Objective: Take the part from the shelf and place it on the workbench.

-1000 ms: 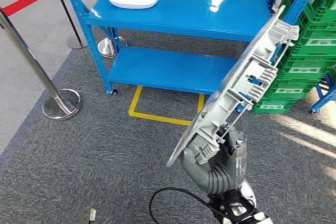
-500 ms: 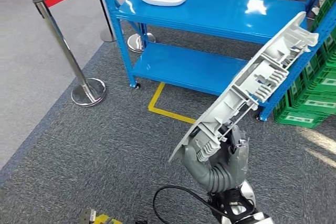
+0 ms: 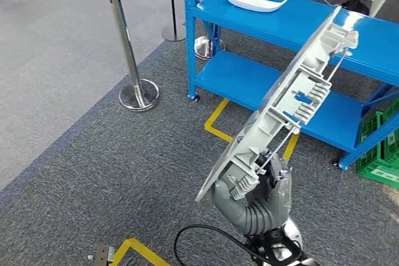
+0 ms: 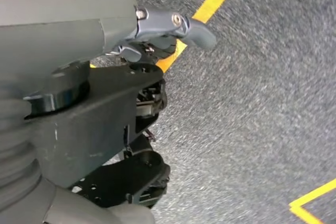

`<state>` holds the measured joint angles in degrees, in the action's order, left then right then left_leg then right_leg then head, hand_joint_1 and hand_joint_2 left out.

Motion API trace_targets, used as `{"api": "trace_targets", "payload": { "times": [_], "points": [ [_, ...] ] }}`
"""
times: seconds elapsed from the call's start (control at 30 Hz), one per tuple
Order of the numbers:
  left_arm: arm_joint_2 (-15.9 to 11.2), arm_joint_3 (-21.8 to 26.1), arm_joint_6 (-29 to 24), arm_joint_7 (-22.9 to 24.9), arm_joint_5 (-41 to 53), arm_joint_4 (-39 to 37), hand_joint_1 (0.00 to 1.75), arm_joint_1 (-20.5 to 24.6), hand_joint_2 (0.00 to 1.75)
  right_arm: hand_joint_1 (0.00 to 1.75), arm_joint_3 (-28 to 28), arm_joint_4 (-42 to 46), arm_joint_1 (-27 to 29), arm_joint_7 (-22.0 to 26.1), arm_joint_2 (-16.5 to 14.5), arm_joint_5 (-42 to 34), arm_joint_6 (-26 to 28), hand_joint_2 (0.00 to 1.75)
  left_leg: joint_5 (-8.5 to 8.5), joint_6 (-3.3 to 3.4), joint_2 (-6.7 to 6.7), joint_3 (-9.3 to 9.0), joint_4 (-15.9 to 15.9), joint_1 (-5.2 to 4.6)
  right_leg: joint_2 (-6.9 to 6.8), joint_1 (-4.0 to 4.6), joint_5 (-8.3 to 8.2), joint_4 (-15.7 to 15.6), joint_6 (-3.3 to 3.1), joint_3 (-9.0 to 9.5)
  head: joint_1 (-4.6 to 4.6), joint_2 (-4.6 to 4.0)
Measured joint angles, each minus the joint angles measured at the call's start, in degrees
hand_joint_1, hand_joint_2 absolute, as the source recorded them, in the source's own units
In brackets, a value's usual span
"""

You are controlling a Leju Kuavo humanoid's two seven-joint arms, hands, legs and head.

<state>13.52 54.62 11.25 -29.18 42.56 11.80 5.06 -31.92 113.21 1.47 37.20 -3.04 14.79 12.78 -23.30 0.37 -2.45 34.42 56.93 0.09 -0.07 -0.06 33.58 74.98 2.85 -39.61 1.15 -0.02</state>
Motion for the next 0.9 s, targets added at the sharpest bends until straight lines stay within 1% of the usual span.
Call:
{"api": "trace_targets", "payload": {
  "times": [0.03, 0.07, 0.1, 0.13, 0.17, 0.2, 0.23, 0.27, 0.3, 0.33, 0.37, 0.4, 0.43, 0.47, 0.5, 0.53, 0.57, 0.6, 0.63, 0.67, 0.7, 0.73, 0.77, 0.8, 0.83, 0.87, 0.9],
  "points": [
    [0.0, 0.0, 0.0, 0.0, 0.0, 0.0, 0.0, 0.0, 1.75, 1.75, 0.0, 0.0, 0.0, 0.0, 0.0, 0.0, 0.0, 1.75, 0.06, -0.08, -0.83, -0.04, 0.0, 0.06, 0.24, -0.1, -1.9, -2.8, -0.03, 1.29, 0.0, 0.0],
    [0.0, 0.0, 0.0, 0.0, 0.0, 0.0, 0.0, 0.0, 1.75, 1.75, 0.0, 0.0, 0.0, 0.0, 0.0, 0.0, 0.0, 1.75, 0.11, -0.24, -1.64, -0.07, 0.1, 0.15, 1.14, -0.31, -4.1, -7.0, -0.01, 3.26, 0.02, 0.0],
    [0.0, 0.0, 0.0, 0.0, 0.0, 0.0, 0.0, 0.0, 1.75, 1.75, -0.1, 0.1, 0.0, 0.0, 0.0, 0.0, 0.0, 1.75, 0.17, -0.49, -2.41, 0.02, 0.2, 0.15, 2.67, -0.58, -5.61, -11.0, 0.03, 5.14, 0.02, -0.01],
    [0.0, 0.0, 0.0, 0.0, 0.0, 0.0, 0.0, 0.1, 1.75, 1.75, -0.1, 0.1, 0.0, 0.0, 0.0, 0.0, 0.0, 1.75, 0.3, -0.81, -3.08, 0.21, 0.3, 0.18, 4.0, -0.79, -6.53, -13.9, 0.03, 6.56, -0.02, -0.01],
    [0.0, 0.0, 0.0, 0.0, 0.0, 0.0, 0.0, 0.1, 1.75, 1.75, -0.1, 0.2, 0.0, 0.0, 0.0, 0.0, 0.0, 1.75, 0.48, -1.21, -3.69, 0.47, 0.3, 0.24, 5.03, -0.88, -6.81, -15.5, -0.05, 7.26, -0.04, -0.01],
    [0.0, 0.0, 0.0, 0.0, 0.0, 0.0, 0.0, 0.1, 1.75, 1.75, -0.1, 0.2, 0.1, 0.0, 0.0, 0.0, 0.0, 1.75, 0.73, -1.62, -4.24, 0.75, 0.2, 0.31, 5.29, -0.82, -6.66, -15.8, -0.25, 7.38, -0.08, -0.01],
    [0.0, 0.0, 0.0, 0.0, 0.0, 0.0, 0.0, 0.0, 1.75, 1.75, -0.1, 0.2, 0.1, 0.0, 0.0, 0.0, 0.0, 1.75, 0.98, -2.01, -4.83, 0.93, 0.0, 0.47, 4.69, -0.74, -6.83, -15.8, -0.59, 7.36, -0.1, -0.01],
    [0.0, 0.0, 0.0, 0.0, 0.0, 0.0, 0.0, -0.1, 1.75, 1.75, -0.2, 0.2, 0.0, 0.0, 0.0, 0.0, 0.0, 1.75, 0.99, -2.34, -4.63, 1.11, 0.1, 0.51, 4.04, -0.71, -7.0, -15.9, -0.96, 7.38, -0.08, -0.01],
    [0.1, 0.0, 0.0, 0.0, 0.0, 0.0, 0.0, -0.1, 1.75, 1.75, -0.2, 0.3, 0.0, 0.0, 0.0, 0.0, 0.0, 1.75, 0.47, -2.62, -3.56, 1.54, 0.8, 0.42, 3.29, -0.75, -7.17, -16.1, -1.35, 7.45, -0.27, -0.01],
    [0.1, 0.0, 0.0, 0.0, 0.0, 0.0, 0.0, 0.0, 1.75, 1.75, -0.2, 0.3, 0.0, 0.0, 0.0, 0.0, 0.0, 1.75, -0.7, -2.85, -2.04, 2.47, 2.6, 0.3, 2.47, -0.79, -7.31, -16.2, -1.7, 7.5, -0.45, -0.01],
    [0.1, 0.0, 0.0, 0.0, 0.0, 0.0, 0.0, 0.0, 1.75, 1.75, -0.2, 0.3, 0.0, 0.1, 0.0, 0.0, 0.1, 1.75, -2.44, -3.02, -0.18, 3.94, 5.6, 0.2, 1.63, -0.74, -7.37, -16.3, -1.93, 7.52, -0.65, -0.01],
    [0.1, 0.0, 0.0, 0.0, 0.0, 0.0, 0.0, 0.1, 1.75, 1.75, -0.1, 0.3, 0.0, 0.1, 0.0, 0.0, 0.1, 1.75, -4.41, -3.18, 1.05, 5.87, 9.6, 0.16, 0.8, -0.66, -7.37, -16.4, -2.09, 7.46, -0.83, -0.01],
    [0.1, 0.0, 0.0, 0.0, 0.0, 0.0, 0.0, 0.1, 1.75, 1.75, -0.1, 0.3, 0.1, 0.1, 0.0, 0.0, 0.1, 1.75, -5.96, -3.26, 1.55, 7.69, 13.4, 0.19, -0.07, -0.57, -7.36, -16.3, -2.13, 7.39, -0.84, -0.01],
    [0.1, 0.0, 0.0, 0.0, 0.0, 0.0, 0.0, 0.1, 1.75, 1.75, -0.1, 0.3, 0.1, 0.1, 0.0, 0.0, 0.1, 1.75, -6.6, -3.26, 1.74, 8.8, 15.8, 0.2, -0.92, -0.52, -7.34, -16.3, -2.16, 7.35, -0.85, -0.01],
    [0.1, 0.1, -0.1, 0.0, 0.0, 0.0, 0.0, 0.0, 1.75, 1.75, -0.2, 0.3, 0.1, 0.1, 0.0, 0.0, 0.1, 1.75, -6.22, -3.22, 1.81, 8.91, 16.3, 0.2, -1.74, -0.48, -7.31, -16.3, -2.16, 7.33, -0.85, -0.01],
    [0.1, 0.1, -0.1, 0.0, 0.0, 0.0, 0.0, 0.0, 1.75, 1.75, -0.2, 0.3, 0.2, 0.1, 0.0, 0.0, 0.1, 1.75, -4.88, -3.12, 2.0, 7.81, 14.4, 0.18, -2.49, -0.45, -7.28, -16.3, -2.14, 7.37, -0.85, 0.0],
    [0.0, 0.1, -0.1, 0.0, 0.0, 0.0, 0.0, 0.0, 1.75, 1.75, -0.2, 0.3, 0.2, 0.1, 0.0, 0.0, 0.0, 1.75, -3.04, -2.97, 2.65, 5.74, 10.9, 0.12, -3.2, -0.43, -7.22, -16.3, -2.07, 7.46, -0.85, 0.0],
    [0.0, 0.1, -0.2, 0.0, 0.0, 0.0, 0.0, 0.0, 1.75, 1.75, -0.2, 0.3, 0.2, 0.1, 0.0, 0.0, 0.0, 1.75, -1.61, -2.81, 4.34, 3.39, 6.8, -0.09, -3.83, -0.27, -7.08, -16.3, -1.89, 7.56, -0.91, 0.0],
    [0.0, 0.1, -0.2, 0.0, 0.1, 0.0, 0.0, 0.1, 1.75, 1.75, -0.2, 0.3, 0.2, 0.1, 0.0, 0.0, 0.0, 1.75, -0.65, -2.49, 5.75, 1.54, 3.5, -0.3, -4.4, -0.06, -6.92, -16.2, -1.68, 7.63, -0.96, 0.0],
    [0.0, 0.1, -0.2, 0.0, 0.1, 0.0, 0.0, 0.2, 1.75, 1.75, -0.2, 0.3, 0.2, 0.1, 0.0, 0.0, 0.0, 1.75, -0.25, -2.15, 6.84, 0.4, 1.3, -0.5, -4.97, 0.16, -6.77, -16.2, -1.43, 7.72, -0.94, -0.01],
    [0.1, 0.1, -0.2, 0.0, 0.1, 0.0, 0.0, 0.2, 1.75, 1.75, -0.2, 0.3, 0.2, 0.1, 0.0, 0.0, 0.0, 1.75, -0.33, -1.81, 7.32, 0.09, 0.4, -0.7, -5.56, 0.37, -6.64, -16.2, -1.18, 7.81, -0.93, -0.01],
    [0.1, 0.1, -0.2, 0.0, 0.1, 0.0, 0.0, 0.2, 1.75, 1.75, -0.2, 0.4, 0.2, 0.1, 0.0, 0.0, 0.0, 1.75, -0.28, -1.4, 6.51, 0.25, 0.3, -0.74, -6.22, 0.43, -6.55, -16.3, -0.95, 7.94, -0.88, -0.01],
    [0.1, 0.1, -0.3, 0.0, 0.2, 0.0, 0.0, 0.1, 1.75, 1.75, -0.2, 0.4, 0.2, 0.1, 0.0, 0.0, 0.0, 1.75, -0.19, -1.09, 5.76, 0.31, 0.2, -0.66, -6.37, 0.33, -6.36, -16.3, -0.63, 8.03, -0.8, -0.01],
    [0.0, 0.1, -0.3, 0.0, 0.2, 0.0, 0.0, 0.1, 1.75, 1.75, -0.2, 0.4, 0.2, 0.1, 0.0, 0.0, 0.0, 1.75, -0.08, -0.78, 5.02, 0.33, 0.1, -0.56, -5.62, 0.2, -5.81, -15.8, -0.31, 7.91, -0.76, -0.01],
    [0.0, 0.1, -0.3, 0.0, 0.3, 0.0, 0.0, 0.1, 1.75, 1.75, -0.2, 0.5, 0.3, 0.1, 0.0, 0.1, 0.1, 1.75, 0.06, -0.44, 4.28, 0.32, 0.0, -0.42, -4.26, 0.08, -4.72, -14.2, -0.04, 7.28, -0.64, -0.01],
    [0.1, 0.1, -0.3, 0.0, 0.4, 0.0, 0.0, 0.1, 1.75, 1.75, -0.2, 0.5, 0.4, 0.2, 0.0, 0.1, 0.1, 1.75, 0.16, -0.17, 3.56, 0.3, -0.1, -0.28, -2.53, -0.04, -3.09, -11.4, 0.17, 6.02, -0.48, -0.01],
    [0.1, 0.1, -0.3, 0.0, 0.5, 0.0, 0.0, 0.2, 1.75, 1.75, -0.2, 0.6, 0.5, 0.2, 0.0, 0.2, 0.2, 1.75, 0.18, 0.0, 2.82, 0.33, -0.1, -0.27, -1.11, -0.04, -1.16, -7.4, 0.25, 4.19, -0.33, -0.01]
  ]
}}
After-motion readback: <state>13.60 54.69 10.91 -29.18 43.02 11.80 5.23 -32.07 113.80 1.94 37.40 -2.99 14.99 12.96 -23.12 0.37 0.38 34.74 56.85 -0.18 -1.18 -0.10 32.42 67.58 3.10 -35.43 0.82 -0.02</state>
